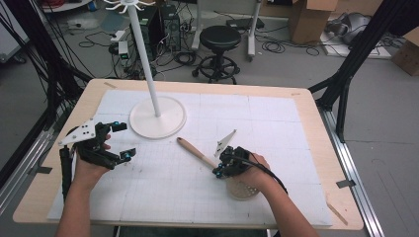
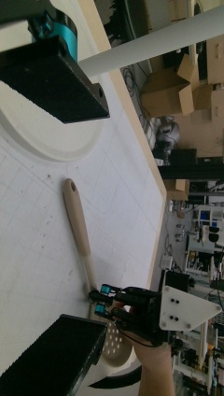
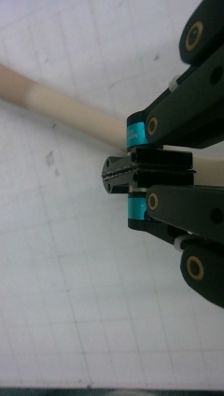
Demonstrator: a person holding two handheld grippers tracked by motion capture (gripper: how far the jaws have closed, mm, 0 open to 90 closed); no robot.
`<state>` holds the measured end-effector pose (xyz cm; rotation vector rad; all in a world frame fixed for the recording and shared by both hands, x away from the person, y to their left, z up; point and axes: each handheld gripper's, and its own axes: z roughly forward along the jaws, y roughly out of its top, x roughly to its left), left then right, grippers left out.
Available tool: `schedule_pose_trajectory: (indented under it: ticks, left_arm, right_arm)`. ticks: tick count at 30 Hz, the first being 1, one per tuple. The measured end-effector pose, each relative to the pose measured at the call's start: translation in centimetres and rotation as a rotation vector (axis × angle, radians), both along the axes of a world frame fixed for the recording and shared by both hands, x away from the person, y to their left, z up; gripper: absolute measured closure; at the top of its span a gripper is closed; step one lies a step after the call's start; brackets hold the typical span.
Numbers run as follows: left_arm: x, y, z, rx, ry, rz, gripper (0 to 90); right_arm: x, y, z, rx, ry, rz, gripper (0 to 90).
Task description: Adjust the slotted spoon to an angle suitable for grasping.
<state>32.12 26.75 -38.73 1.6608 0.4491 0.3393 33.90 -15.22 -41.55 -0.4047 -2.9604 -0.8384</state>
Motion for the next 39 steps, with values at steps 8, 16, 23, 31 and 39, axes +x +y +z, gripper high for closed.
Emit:
schedule_pose_trajectory:
  ticks: [8, 16, 23, 31, 39]
  left_arm:
    - [0.1, 0.0, -0.1, 0.003, 0.002, -0.002, 1.7]
    - [0.1, -0.1, -0.1, 0.002, 0.001, -0.002, 1.7]
    - [0.1, -0.1, -0.1, 0.003, 0.000, -0.003, 1.7]
    - [0.1, -0.2, 0.0, 0.000, -0.003, -0.007, 1.7]
    - [0.2, -0.2, 0.1, -0.004, -0.005, -0.007, 1.7]
  right_arm:
    - [1.0, -2.2, 0.4, -0.006, -0.020, -0.074, 90.0]
    - [1.2, -2.8, 0.5, -0.003, -0.022, -0.098, 90.0]
    - [1.1, -2.5, 1.6, 0.076, -0.047, -0.110, 90.0]
    - [2.4, -0.9, 2.5, 0.165, -0.085, -0.189, 90.0]
    - [4.8, 1.3, 3.3, 0.181, -0.098, -0.262, 90.0]
